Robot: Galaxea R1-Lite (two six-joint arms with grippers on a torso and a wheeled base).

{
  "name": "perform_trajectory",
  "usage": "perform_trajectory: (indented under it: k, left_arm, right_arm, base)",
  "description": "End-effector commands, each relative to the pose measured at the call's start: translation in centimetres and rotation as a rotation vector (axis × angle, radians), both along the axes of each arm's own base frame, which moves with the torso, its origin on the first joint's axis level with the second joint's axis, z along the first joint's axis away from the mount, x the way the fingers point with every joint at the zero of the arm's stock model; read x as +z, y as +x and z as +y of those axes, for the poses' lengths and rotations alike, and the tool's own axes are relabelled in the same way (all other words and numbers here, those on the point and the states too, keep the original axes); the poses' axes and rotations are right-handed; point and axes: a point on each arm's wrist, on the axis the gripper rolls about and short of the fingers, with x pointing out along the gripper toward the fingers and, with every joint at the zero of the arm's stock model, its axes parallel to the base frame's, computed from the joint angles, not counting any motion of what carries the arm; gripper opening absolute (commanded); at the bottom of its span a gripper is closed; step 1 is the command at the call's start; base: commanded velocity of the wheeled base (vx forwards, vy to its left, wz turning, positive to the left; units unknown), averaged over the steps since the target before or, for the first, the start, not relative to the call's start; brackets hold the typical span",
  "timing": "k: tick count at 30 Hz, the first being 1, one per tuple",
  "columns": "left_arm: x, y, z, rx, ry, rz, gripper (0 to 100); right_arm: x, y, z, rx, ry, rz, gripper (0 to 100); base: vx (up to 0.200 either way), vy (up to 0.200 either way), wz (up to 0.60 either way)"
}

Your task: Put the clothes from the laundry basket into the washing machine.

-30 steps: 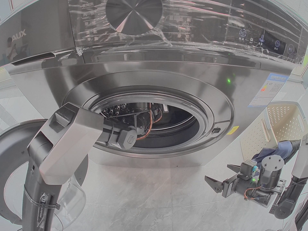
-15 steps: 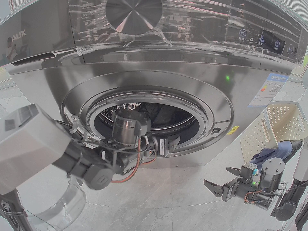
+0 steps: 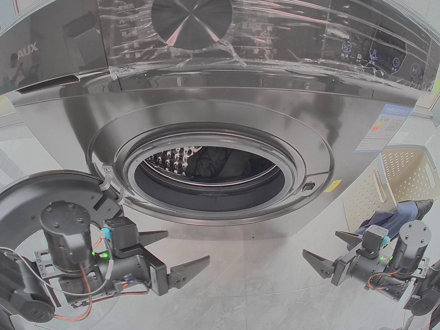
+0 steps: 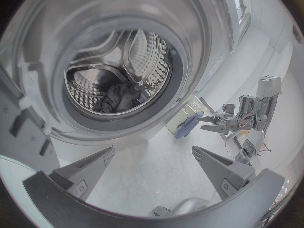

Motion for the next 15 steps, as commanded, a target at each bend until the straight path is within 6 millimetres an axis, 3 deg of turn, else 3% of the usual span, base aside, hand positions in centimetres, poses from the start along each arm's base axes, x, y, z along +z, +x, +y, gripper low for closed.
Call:
perform_trajectory:
  k: [1, 5, 9, 15]
  left_arm:
    - [2.0, -2.0, 2.3, 0.073, -0.045, -0.13, 100]
    - [2.3, -2.6, 3.8, 0.162, -0.057, -0.172, 100]
    - [1.7, -4.7, 5.7, 0.174, -0.044, -0.204, 100]
    - [2.6, -6.8, 8.3, 0.255, -0.118, -0.288, 100]
  right_arm:
    - [2.6, -1.7, -2.3, -0.056, 0.059, -0.1, 100]
    - [3.2, -3.0, -4.4, -0.122, 0.049, -0.084, 100]
    - [3.3, -5.1, -6.5, -0.172, 0.022, -0.05, 100]
    - [3.5, -7.1, -8.9, -0.308, 0.01, -0.085, 100]
  base:
    - [-0.2, 0.0, 0.0]
    - [-0.2, 0.0, 0.0]
    - [-0.2, 0.0, 0.0]
    - [-0.2, 0.0, 0.0]
